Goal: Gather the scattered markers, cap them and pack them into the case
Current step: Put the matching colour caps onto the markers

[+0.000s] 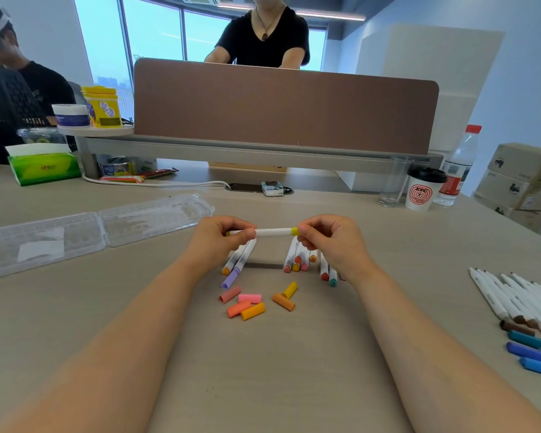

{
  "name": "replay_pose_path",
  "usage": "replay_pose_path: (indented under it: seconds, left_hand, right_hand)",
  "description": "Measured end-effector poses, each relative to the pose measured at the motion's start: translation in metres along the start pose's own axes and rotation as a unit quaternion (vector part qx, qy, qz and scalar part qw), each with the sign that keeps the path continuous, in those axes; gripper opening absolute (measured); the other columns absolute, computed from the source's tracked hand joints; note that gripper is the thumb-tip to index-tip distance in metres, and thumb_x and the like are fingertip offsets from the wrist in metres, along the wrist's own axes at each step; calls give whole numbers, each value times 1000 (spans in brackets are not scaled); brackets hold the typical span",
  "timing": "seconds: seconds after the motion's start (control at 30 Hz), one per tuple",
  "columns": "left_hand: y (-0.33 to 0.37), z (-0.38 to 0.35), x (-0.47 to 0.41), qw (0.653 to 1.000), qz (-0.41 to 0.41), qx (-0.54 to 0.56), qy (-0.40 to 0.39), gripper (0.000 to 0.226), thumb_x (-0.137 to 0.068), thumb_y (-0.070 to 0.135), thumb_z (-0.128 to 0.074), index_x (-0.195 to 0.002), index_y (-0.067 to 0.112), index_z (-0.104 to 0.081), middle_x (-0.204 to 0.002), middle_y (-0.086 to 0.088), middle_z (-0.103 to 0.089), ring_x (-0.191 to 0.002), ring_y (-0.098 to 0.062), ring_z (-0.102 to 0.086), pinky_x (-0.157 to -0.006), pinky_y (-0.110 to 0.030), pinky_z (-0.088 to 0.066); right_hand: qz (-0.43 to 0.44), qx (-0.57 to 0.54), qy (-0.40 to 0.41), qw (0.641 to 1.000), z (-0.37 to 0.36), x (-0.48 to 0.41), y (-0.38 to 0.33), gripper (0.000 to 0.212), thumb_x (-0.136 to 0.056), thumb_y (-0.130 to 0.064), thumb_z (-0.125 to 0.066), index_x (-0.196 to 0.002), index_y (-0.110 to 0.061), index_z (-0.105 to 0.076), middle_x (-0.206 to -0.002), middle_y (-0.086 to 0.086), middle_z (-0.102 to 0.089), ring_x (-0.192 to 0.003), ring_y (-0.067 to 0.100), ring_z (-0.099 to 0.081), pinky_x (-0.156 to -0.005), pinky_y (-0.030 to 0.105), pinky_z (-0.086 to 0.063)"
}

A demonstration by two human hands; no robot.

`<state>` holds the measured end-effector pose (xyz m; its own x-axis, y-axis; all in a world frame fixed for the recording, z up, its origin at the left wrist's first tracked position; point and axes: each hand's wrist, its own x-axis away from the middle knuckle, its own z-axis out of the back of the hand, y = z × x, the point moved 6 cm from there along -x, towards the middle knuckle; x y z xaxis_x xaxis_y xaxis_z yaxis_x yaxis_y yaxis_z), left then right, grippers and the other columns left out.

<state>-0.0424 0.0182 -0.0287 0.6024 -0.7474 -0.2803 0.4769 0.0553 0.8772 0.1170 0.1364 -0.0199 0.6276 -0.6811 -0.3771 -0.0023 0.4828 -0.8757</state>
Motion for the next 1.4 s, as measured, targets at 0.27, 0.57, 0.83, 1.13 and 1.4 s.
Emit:
replay_pose_path:
  seconds: [0.27,0.57,0.83,1.13,1.4]
  left_hand:
    - [5,-18,5,998,10,46,-35,11,-84,12,-64,-94,10,-69,-75,4,-66,-67,-7,-57,-70,-19,-50]
    - [8,-33,9,990,10,116,-84,11,-87,10,-59,-87,19,-65,-80,6,-69,-65,0,-67,-62,-13,-53]
    - [2,-36,7,994,-18,-42,-101,19,-90,16,-59,-106,20,-67,-94,6,-68,-82,-2,-60,-74,-17,-46]
    - [5,-50,-2,931,-136,-306,-146,52,-91,-8,-34,-132,19,-51,-142,1,-45,-132,-14,-37,-107,-18,-23]
    - [31,-90,-12,892,-154,-359,-228,36,-99,21,-37,-132,23,-52,-136,-2,-46,-122,-18,-44,-100,-29,-35]
  right_hand:
    - [-1,-52,46,998,8,1,-5,12,-87,-10,-62,-80,-18,-65,-70,0,-63,-60,6,-57,-61,16,-53]
    - [-62,-154,31,986,-1,3,4,8,-88,-17,-61,-86,-22,-67,-74,-4,-65,-68,8,-60,-64,18,-52]
    - [-85,-84,60,991,7,-3,9,20,-100,-28,-36,-103,-15,-52,-82,1,-65,-74,9,-65,-58,18,-51]
    - [-117,200,107,967,28,-9,39,10,-91,-23,-58,-87,-18,-50,-80,-2,-55,-76,15,-51,-64,23,-38]
    - [-165,293,72,939,28,-8,41,26,-93,-13,-49,-108,-14,-69,-116,9,-64,-108,22,-56,-90,23,-40]
